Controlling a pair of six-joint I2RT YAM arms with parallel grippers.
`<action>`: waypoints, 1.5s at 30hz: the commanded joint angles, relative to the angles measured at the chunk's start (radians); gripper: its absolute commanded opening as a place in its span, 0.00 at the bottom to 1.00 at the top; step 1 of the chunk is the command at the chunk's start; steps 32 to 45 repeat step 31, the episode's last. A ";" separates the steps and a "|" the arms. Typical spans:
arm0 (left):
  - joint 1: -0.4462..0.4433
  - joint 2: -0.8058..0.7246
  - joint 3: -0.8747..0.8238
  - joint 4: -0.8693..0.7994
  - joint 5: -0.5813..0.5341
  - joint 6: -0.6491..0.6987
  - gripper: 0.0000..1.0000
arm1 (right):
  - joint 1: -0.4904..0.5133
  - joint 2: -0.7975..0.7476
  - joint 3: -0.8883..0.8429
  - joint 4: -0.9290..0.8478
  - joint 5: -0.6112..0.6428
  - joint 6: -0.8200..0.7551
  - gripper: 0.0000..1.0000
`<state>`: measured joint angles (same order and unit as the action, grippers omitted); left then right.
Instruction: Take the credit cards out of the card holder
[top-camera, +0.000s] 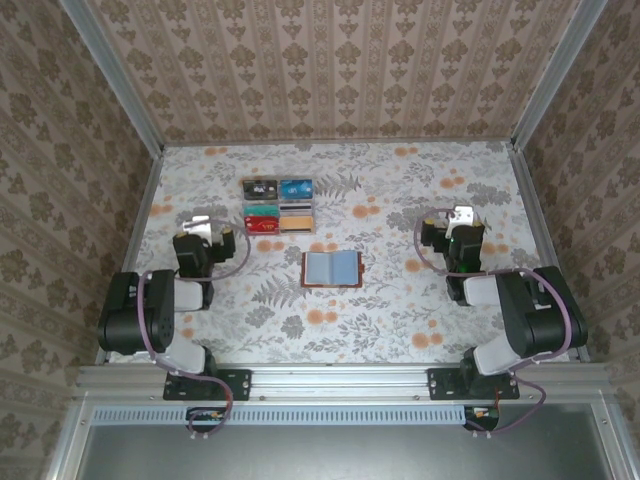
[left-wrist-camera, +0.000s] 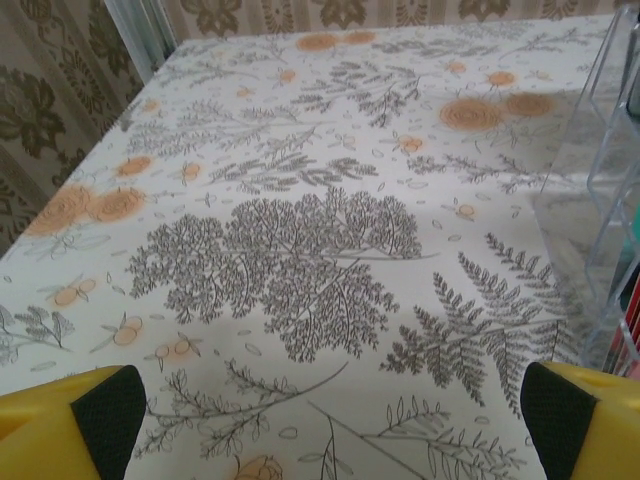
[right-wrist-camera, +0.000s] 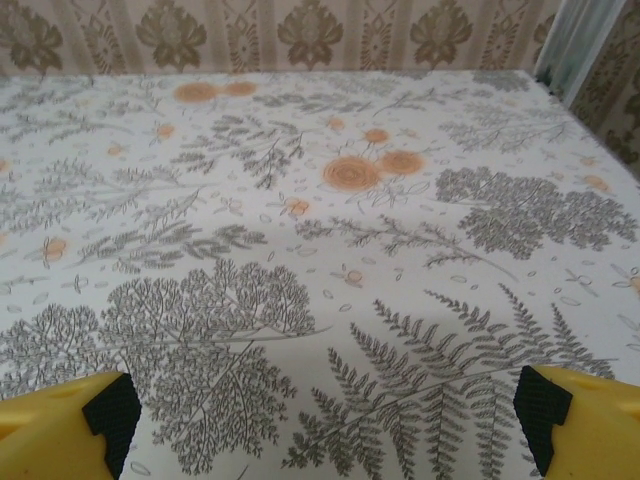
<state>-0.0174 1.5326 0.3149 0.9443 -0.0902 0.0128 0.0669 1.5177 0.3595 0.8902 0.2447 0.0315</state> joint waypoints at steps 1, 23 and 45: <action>-0.022 0.002 0.033 0.020 -0.056 0.021 1.00 | -0.003 0.012 0.004 0.052 -0.037 -0.009 1.00; -0.033 0.006 0.076 -0.058 -0.096 0.016 1.00 | -0.024 0.012 0.037 -0.011 -0.048 0.018 1.00; -0.012 0.005 0.090 -0.087 0.021 0.035 1.00 | -0.024 0.009 0.032 -0.007 -0.049 0.017 1.00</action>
